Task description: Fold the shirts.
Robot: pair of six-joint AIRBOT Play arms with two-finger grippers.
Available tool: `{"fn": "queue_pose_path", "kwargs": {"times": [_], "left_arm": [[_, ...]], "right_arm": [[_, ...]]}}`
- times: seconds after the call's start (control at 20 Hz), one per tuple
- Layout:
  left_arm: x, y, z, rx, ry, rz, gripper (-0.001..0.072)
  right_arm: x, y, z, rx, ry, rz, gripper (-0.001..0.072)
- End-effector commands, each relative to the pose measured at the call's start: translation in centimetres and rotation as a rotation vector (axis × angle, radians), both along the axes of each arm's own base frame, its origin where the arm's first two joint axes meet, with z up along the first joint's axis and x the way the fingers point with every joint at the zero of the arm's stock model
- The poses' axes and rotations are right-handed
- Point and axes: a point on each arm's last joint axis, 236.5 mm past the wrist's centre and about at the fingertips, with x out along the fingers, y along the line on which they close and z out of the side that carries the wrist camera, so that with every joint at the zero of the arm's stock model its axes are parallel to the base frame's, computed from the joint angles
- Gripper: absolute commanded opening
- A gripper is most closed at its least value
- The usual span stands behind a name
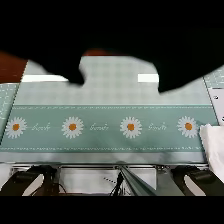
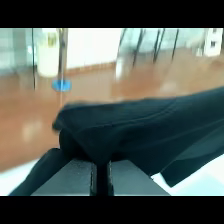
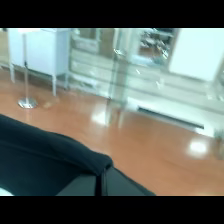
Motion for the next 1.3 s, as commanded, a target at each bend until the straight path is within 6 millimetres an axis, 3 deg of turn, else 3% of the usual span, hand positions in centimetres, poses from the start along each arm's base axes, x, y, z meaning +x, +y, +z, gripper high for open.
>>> {"fn": "queue_pose_path", "kwargs": {"times": [0.0, 0.15, 0.25, 0.45, 0.6, 0.7, 0.8, 0.9, 0.95, 1.0, 1.05, 1.1, 1.15, 1.25], "left_arm": [[-3.0, 0.2, -5.5, 0.103, 0.212, -0.026, 0.0026], [-1.9, -0.3, -10.9, 0.113, 0.398, -0.057, 0.0026], [-0.2, -0.5, -15.6, 0.109, 0.539, -0.066, 0.0026], [4.4, -1.5, -27.0, 0.035, 0.793, -0.061, 0.0027], [7.8, -2.2, -36.0, -0.013, 0.874, 0.000, 0.0027], [10.2, -2.5, -40.9, -0.040, 0.883, 0.068, 0.0027], [12.7, -2.1, -43.8, -0.062, 0.883, 0.139, 0.0027], [14.9, -2.0, -45.3, -0.112, 0.888, 0.188, 0.0028], [15.7, -2.0, -45.8, -0.134, 0.889, 0.207, 0.0033], [16.2, -2.1, -46.3, -0.160, 0.900, 0.218, 0.0161], [16.4, -2.2, -46.7, -0.172, 0.915, 0.221, 0.0489], [16.4, -2.0, -46.8, -0.168, 0.931, 0.217, 0.0704], [16.1, -1.5, -46.8, -0.142, 0.951, 0.205, 0.0704], [15.3, 2.9, -47.6, -0.046, 1.014, 0.254, 0.0703]], "right_arm": [[-1.0, -1.7, -4.7, -0.021, 0.150, -0.069, 0.0026], [1.0, -1.5, -8.9, -0.042, 0.278, -0.070, 0.0026], [3.5, -1.2, -12.1, -0.050, 0.360, -0.074, 0.0026], [10.1, -0.1, -21.4, -0.070, 0.614, -0.069, 0.0026], [15.7, 2.2, -29.2, -0.053, 0.811, -0.019, 0.0026], [19.9, 3.8, -33.4, -0.010, 0.880, 0.007, 0.0026], [23.8, 5.0, -37.0, 0.050, 0.925, 0.013, 0.0026], [26.2, 6.4, -40.0, 0.107, 0.989, 0.028, 0.0027], [27.0, 6.9, -41.2, 0.137, 1.026, 0.032, 0.0072], [27.2, 7.5, -42.3, 0.145, 1.068, 0.048, 0.0424], [26.9, 7.9, -43.2, 0.104, 1.101, 0.092, 0.0623], [26.3, 7.6, -43.8, 0.073, 1.138, 0.105, 0.0624], [25.7, 6.4, -44.2, 0.034, 1.165, 0.101, 0.0623], [23.9, 1.7, -44.1, -0.037, 1.232, 0.049, 0.0621]]}}
